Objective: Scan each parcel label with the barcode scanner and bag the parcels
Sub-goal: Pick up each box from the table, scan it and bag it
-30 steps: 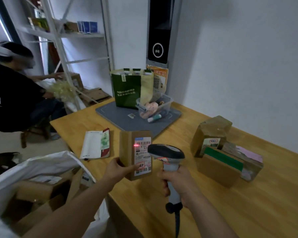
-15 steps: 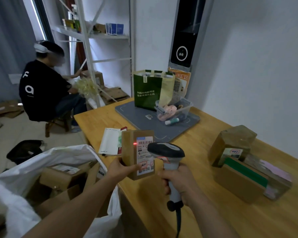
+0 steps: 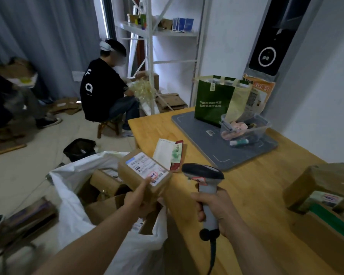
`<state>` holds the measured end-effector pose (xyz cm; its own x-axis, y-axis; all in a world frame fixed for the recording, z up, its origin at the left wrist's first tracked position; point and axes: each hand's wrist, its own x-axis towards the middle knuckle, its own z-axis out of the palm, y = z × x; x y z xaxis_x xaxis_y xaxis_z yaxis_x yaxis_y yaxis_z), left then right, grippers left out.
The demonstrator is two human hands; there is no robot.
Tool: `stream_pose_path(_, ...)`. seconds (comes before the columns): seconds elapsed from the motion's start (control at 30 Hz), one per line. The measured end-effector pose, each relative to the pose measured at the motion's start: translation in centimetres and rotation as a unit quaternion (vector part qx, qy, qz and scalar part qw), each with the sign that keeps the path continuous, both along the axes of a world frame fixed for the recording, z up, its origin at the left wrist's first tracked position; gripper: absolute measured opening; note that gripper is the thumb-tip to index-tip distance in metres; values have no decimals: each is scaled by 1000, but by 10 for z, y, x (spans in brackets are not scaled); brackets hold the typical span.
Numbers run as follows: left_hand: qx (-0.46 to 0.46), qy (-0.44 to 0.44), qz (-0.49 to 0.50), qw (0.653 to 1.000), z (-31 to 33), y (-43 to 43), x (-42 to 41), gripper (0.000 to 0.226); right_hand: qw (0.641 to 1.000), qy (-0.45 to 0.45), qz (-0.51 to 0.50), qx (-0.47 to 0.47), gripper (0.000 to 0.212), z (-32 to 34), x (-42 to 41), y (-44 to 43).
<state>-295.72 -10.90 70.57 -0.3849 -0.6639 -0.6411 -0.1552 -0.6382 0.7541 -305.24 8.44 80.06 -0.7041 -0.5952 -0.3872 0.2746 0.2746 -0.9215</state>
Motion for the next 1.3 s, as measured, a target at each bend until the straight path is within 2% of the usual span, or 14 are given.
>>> stream_pose_path(0.1,26,4,95,995,-4,-26,20,75,1000,-18,8,1,22,-5,3,-9)
stream_pose_path(0.2,8,3,129,992,-5,-48,28,83,999,-31,9,7,20,-11,2,-11)
stream_pose_path(0.4,-99,-60,-29,993,0,-15,-31,65,996,-61,-62,-5,9,-20,-14,21)
stream_pose_path(0.47,-162,-70,-118,977,0,16,-64,64,992,-67,-104,-11,9,-21,-23,44)
stream_pose_path(0.53,-243,-70,-218,943,1,56,-98,71,986,-68,-152,-7,10,-22,-33,74)
stream_pose_path(0.6,-324,-66,-307,892,4,97,-129,72,977,-71,-199,-1,11,-23,-42,102)
stream_pose_path(0.67,-400,-50,-402,822,9,145,-163,73,963,-70,-261,0,16,-24,-52,138)
stream_pose_path(0.77,-510,-11,-522,684,15,212,-206,75,941,-81,-329,-21,26,-22,-62,186)
stream_pose_path(0.83,-572,19,-575,585,20,252,-235,80,927,-88,-362,-40,25,-22,-66,215)
stream_pose_path(0.9,-598,42,-625,500,19,289,-265,96,912,-95,-395,-54,18,-23,-71,241)
stream_pose_path(1.0,-629,-1,-687,363,14,329,-302,112,896,-92,-431,-61,10,-26,-74,269)
stream_pose_path(1.13,-670,-92,-705,214,10,349,-321,98,883,-71,-463,-40,21,-31,-76,295)
stream_pose_path(1.2,-687,-96,-699,173,6,348,-319,92,873,-77,-479,-42,17,-36,-76,306)
stream_pose_path(1.3,-703,-75,-690,156,9,339,-306,82,858,-97,-501,-64,11,-42,-72,316)
